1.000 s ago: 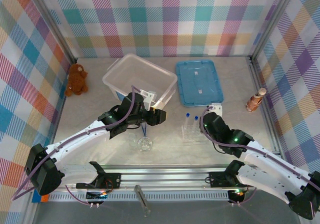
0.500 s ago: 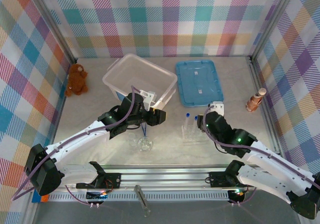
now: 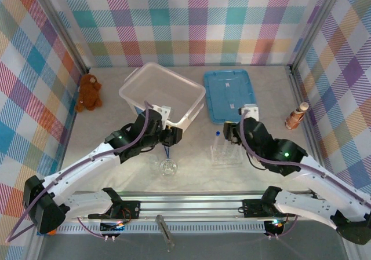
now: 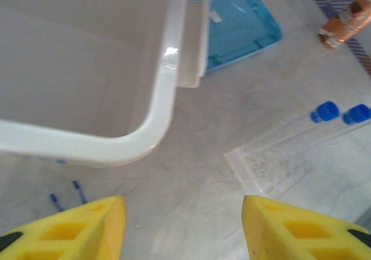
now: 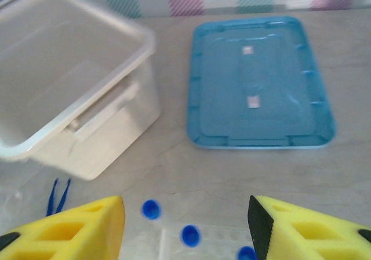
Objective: Organize the chemistry lab equipment
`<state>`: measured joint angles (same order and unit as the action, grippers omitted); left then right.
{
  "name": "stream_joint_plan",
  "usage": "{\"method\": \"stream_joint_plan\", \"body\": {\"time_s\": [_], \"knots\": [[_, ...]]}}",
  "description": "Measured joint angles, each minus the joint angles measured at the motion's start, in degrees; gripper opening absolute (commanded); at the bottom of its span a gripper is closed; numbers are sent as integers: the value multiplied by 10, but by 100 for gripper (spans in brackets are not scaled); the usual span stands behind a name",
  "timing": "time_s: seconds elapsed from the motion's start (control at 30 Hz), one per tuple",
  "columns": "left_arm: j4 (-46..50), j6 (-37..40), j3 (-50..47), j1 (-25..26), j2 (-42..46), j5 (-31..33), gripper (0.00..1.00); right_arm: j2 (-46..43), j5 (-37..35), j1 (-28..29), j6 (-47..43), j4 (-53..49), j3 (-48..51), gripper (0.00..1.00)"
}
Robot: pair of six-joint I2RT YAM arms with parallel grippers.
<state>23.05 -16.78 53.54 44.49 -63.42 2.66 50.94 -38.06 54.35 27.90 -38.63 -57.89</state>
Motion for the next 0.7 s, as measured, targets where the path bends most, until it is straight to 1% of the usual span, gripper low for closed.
{"method": "stream_joint_plan", "body": {"time_s": [0.1, 0.2, 0.43, 0.57, 0.63, 0.7], "knots": [[33, -1, 0, 0, 17, 40, 54, 40, 25, 38, -30, 15, -2, 59], [61, -3, 0, 0, 34, 73, 55, 85, 57, 62, -59, 25, -14, 59], [132, -34, 0, 0, 47, 138, 55, 168, 117, 96, -90, 56, -46, 57], [158, -60, -3, 0, 54, 145, 54, 203, 138, 108, -94, 66, -57, 55], [159, -69, -10, 0, 63, 136, 53, 216, 145, 110, -94, 69, -59, 54], [161, -81, -22, 4, 67, 123, 51, 227, 148, 110, -94, 69, -60, 50]]}}
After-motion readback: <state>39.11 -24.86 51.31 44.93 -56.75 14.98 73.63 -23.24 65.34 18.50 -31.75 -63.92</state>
